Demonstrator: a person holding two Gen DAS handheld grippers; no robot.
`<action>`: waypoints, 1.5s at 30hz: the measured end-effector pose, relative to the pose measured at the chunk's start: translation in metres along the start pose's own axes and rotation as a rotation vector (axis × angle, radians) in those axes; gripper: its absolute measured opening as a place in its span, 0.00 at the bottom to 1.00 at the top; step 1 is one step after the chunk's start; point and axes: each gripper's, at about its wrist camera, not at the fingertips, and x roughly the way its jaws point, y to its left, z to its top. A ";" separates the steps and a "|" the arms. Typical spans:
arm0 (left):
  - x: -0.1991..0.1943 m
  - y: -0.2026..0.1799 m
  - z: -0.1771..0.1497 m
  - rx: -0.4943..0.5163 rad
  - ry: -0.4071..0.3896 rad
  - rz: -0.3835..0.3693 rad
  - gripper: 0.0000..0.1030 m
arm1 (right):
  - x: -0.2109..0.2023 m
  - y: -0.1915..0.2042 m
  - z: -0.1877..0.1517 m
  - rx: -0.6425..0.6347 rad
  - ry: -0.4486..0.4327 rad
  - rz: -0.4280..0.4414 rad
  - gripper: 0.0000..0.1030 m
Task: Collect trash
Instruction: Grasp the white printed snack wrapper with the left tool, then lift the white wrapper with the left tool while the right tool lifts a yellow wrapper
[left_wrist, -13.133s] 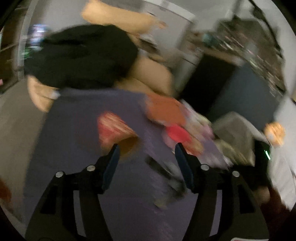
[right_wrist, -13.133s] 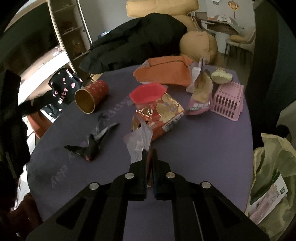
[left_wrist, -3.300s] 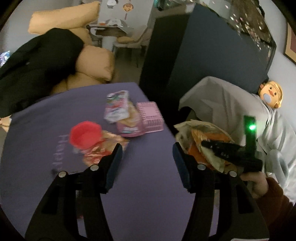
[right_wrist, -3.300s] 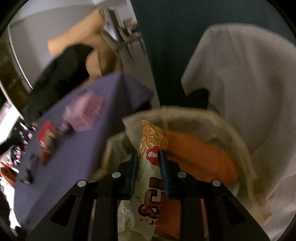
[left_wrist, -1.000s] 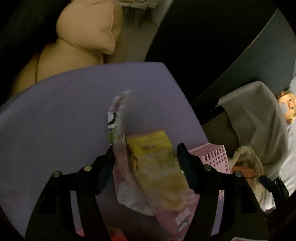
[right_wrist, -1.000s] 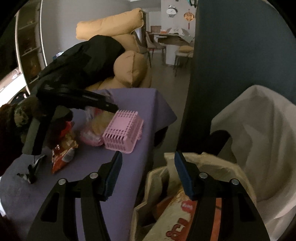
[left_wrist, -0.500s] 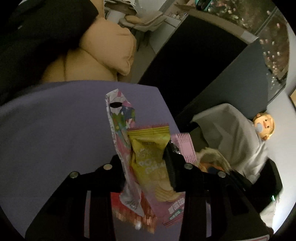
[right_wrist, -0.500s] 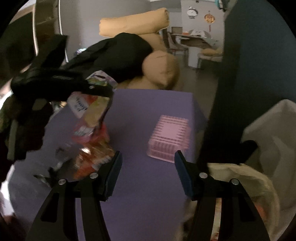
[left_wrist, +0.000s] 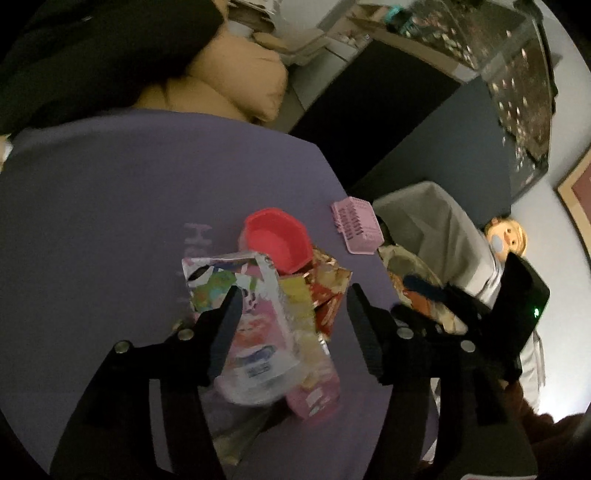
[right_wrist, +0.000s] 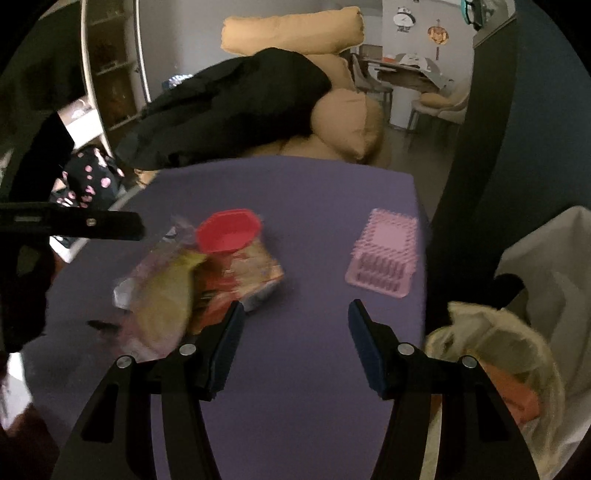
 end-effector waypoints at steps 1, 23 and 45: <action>-0.005 0.004 -0.003 -0.008 -0.013 0.014 0.54 | 0.000 0.006 -0.002 0.003 0.006 0.023 0.54; -0.042 0.034 -0.066 -0.060 -0.120 0.190 0.54 | 0.013 0.055 -0.007 0.006 0.048 0.138 0.04; -0.017 -0.018 -0.047 0.010 -0.090 0.223 0.08 | -0.071 0.007 -0.017 0.049 -0.137 0.050 0.04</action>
